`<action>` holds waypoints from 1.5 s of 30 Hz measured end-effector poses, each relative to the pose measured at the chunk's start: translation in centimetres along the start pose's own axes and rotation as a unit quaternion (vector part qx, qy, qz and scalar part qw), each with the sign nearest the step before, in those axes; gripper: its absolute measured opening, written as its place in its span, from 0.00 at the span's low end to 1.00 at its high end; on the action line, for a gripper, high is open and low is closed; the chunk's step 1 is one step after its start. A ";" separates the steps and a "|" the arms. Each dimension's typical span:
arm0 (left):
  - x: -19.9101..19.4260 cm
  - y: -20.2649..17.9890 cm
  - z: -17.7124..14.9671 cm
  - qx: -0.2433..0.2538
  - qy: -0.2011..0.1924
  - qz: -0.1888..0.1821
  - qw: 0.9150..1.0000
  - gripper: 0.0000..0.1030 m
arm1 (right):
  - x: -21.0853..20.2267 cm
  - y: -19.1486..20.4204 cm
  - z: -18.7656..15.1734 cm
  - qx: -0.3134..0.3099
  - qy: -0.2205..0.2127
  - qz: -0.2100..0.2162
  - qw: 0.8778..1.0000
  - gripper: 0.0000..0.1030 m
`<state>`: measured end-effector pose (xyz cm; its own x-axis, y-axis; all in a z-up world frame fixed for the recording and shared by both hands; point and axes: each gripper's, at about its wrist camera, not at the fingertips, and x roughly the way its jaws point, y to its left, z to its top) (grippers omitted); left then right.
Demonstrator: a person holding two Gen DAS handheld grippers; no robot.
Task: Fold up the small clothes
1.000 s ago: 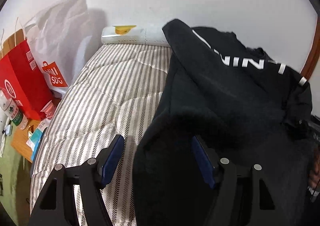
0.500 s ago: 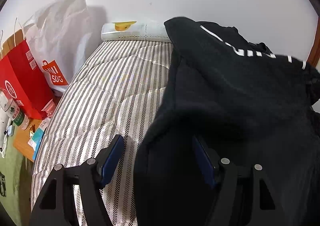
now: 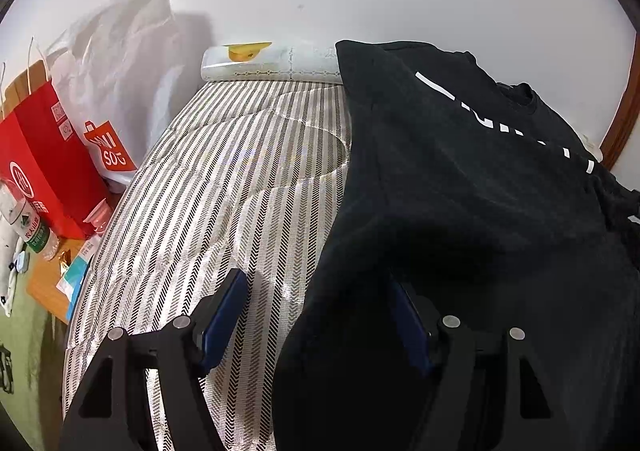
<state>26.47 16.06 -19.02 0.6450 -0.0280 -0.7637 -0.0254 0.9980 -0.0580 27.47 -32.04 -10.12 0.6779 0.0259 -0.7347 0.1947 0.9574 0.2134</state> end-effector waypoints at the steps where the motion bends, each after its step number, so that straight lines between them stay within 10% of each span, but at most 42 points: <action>1: 0.0 0.0 0.0 0.000 0.000 0.000 1.000 0.67 | -0.3 0.2 0.0 -0.007 -0.001 0.004 1.000 0.61; 10: 0.0 0.0 0.0 -0.001 0.000 -0.001 1.000 0.68 | 4.2 2.1 -0.5 -0.029 0.034 -0.024 0.999 0.70; 13: 0.0 0.1 0.0 0.000 0.000 -0.001 1.000 0.68 | 5.6 2.3 -0.5 -0.036 0.039 -0.027 0.998 0.17; 15: 0.0 0.0 0.0 -0.001 0.000 -0.001 1.000 0.68 | 5.5 2.4 -0.3 -0.048 0.041 -0.018 0.998 0.11; 20: 0.0 0.0 0.0 0.001 0.000 0.000 1.000 0.68 | 2.6 -0.2 1.2 -0.013 0.011 0.047 0.999 0.13; 24: 0.0 0.0 -0.1 0.002 -0.001 0.001 1.000 0.68 | 2.9 -2.3 1.7 0.000 0.043 -0.017 0.999 0.44; 27: 0.1 0.0 -0.1 0.002 -0.001 0.000 1.000 0.68 | 1.4 -2.7 1.3 -0.027 0.013 -0.086 0.996 0.44; 35: 0.1 0.1 -0.1 0.001 0.000 0.000 1.000 0.68 | 0.0 1.2 0.1 -0.110 -0.045 -0.069 0.991 0.44; 45: 0.1 -0.3 -0.1 0.012 -0.002 0.011 1.000 0.69 | 6.1 -0.2 -1.2 -0.103 0.001 -0.115 0.988 0.45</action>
<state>26.44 15.78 -19.13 0.6474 -0.0061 -0.7621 -0.0211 0.9994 -0.0259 30.70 -31.68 -15.46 0.6314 -0.1979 -0.7497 0.1941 0.9764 -0.0943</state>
